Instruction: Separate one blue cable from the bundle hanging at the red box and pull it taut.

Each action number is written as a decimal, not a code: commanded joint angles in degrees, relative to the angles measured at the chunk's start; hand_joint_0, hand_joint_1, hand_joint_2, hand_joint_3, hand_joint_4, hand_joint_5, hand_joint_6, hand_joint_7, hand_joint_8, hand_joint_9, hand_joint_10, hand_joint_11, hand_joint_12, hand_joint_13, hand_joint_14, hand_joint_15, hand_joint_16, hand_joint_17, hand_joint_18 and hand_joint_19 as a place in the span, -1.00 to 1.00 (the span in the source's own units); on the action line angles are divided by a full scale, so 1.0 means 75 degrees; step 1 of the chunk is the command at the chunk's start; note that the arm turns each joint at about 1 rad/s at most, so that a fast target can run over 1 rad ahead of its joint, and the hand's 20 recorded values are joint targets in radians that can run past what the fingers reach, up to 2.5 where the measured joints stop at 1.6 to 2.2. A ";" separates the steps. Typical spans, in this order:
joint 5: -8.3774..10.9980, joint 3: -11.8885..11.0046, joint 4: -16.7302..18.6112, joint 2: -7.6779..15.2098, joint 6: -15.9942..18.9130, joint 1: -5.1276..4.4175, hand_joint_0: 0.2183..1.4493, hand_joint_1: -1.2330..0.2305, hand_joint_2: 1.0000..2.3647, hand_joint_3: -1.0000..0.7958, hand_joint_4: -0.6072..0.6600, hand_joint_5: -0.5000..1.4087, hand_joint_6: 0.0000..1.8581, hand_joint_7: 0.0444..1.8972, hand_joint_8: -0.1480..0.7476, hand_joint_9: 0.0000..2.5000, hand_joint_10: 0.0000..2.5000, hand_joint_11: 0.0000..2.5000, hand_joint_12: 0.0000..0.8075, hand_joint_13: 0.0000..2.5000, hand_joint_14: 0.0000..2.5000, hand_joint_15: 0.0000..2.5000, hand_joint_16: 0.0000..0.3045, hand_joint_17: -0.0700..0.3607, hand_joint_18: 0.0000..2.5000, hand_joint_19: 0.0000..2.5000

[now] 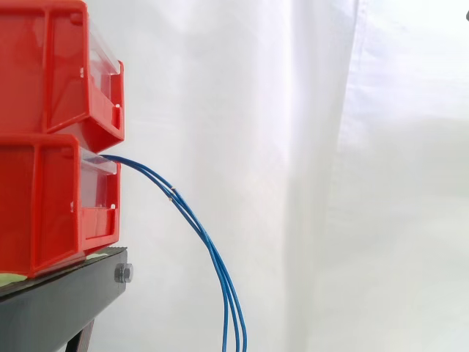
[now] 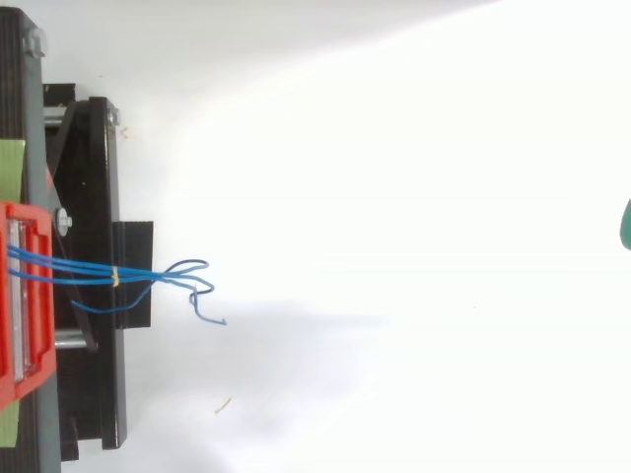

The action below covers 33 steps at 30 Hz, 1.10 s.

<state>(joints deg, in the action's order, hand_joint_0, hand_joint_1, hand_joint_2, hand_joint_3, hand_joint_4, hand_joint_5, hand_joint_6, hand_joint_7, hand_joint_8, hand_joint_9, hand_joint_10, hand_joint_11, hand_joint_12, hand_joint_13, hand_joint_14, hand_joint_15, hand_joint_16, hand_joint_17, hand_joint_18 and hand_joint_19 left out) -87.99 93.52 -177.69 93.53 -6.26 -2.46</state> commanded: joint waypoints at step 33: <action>0.0787 -0.0001 0.0700 0.0608 -0.0056 -0.0246 -0.57 -0.12 -1.00 -0.44 0.22 -0.70 -0.46 -0.23 -0.03 -0.61 -1.00 -0.90 -0.12 -0.63 -1.00 -0.89 -0.64 -0.11 -0.70 -0.80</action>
<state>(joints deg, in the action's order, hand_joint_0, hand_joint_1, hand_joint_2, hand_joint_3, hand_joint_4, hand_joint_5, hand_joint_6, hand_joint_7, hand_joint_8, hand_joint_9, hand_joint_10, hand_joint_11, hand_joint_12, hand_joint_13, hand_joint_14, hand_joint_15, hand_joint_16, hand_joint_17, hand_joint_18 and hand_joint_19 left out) -82.82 93.52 -172.83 97.55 -6.55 -4.05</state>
